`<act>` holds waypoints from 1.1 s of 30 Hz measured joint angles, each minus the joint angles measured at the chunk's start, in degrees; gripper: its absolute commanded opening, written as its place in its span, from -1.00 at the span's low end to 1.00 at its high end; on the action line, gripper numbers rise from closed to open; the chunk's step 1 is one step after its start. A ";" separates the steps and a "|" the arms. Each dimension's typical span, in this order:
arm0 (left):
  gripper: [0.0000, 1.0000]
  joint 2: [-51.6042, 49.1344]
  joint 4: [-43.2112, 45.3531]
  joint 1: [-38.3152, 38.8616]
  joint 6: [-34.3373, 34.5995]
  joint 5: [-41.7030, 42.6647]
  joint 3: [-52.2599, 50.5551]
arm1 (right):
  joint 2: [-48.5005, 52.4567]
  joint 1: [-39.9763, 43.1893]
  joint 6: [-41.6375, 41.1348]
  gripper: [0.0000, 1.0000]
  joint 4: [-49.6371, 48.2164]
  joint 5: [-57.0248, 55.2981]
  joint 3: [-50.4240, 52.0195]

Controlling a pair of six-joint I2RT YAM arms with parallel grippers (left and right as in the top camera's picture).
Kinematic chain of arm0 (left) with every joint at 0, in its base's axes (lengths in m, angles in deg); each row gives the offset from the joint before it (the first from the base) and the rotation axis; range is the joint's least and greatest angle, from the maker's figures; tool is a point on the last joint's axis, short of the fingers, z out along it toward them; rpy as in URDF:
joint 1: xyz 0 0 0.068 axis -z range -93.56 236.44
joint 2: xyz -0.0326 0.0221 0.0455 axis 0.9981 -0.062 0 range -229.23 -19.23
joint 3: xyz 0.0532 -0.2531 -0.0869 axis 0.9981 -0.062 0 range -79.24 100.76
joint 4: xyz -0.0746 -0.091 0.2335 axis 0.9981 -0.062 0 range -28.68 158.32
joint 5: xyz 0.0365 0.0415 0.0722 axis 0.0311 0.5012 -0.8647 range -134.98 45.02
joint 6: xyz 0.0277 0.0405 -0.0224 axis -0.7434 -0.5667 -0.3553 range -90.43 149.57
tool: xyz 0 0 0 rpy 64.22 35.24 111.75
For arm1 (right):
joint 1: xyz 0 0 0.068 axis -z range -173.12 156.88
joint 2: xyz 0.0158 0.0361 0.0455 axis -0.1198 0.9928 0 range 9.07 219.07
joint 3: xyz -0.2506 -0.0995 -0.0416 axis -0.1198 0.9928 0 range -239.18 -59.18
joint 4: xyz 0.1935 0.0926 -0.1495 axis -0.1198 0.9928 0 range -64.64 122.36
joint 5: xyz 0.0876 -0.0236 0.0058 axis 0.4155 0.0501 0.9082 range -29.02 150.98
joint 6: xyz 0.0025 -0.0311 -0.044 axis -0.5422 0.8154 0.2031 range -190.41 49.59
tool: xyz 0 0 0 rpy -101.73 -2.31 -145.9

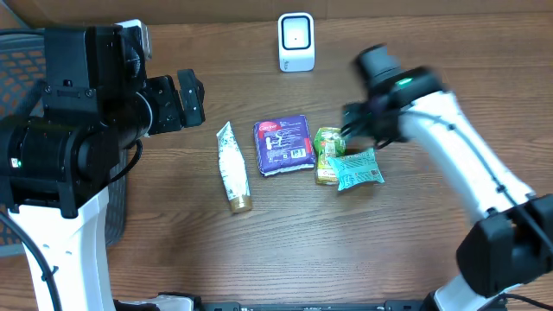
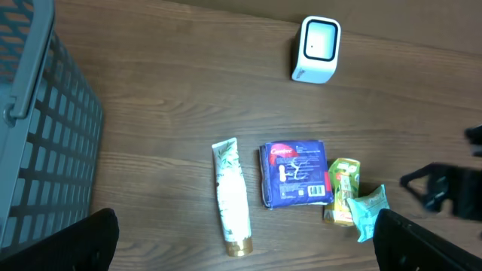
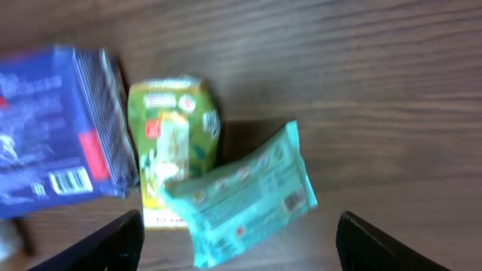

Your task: Scan the item barcode

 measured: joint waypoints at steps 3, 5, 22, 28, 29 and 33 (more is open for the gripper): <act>0.99 0.00 0.00 0.00 0.00 0.00 0.00 | 0.00 6.80 5.38 0.40 -2.16 10.80 3.96; 0.99 0.00 0.00 0.00 0.00 0.00 0.00 | 0.00 9.11 8.17 0.26 -3.63 16.55 7.06; 0.99 0.00 -0.02 0.00 -0.02 0.00 0.00 | 0.07 3.82 12.46 -0.40 -15.10 32.59 20.06; 0.99 0.00 -0.02 0.00 0.00 0.00 0.00 | 0.07 1.53 10.40 -0.42 -17.90 29.68 22.18; 0.99 0.00 -0.02 0.00 0.00 0.00 0.00 | 0.07 1.07 9.31 -0.44 -17.92 28.04 22.88; 0.99 0.00 -0.02 0.00 0.00 0.00 0.00 | 0.07 0.57 7.10 -0.53 -17.31 24.00 24.79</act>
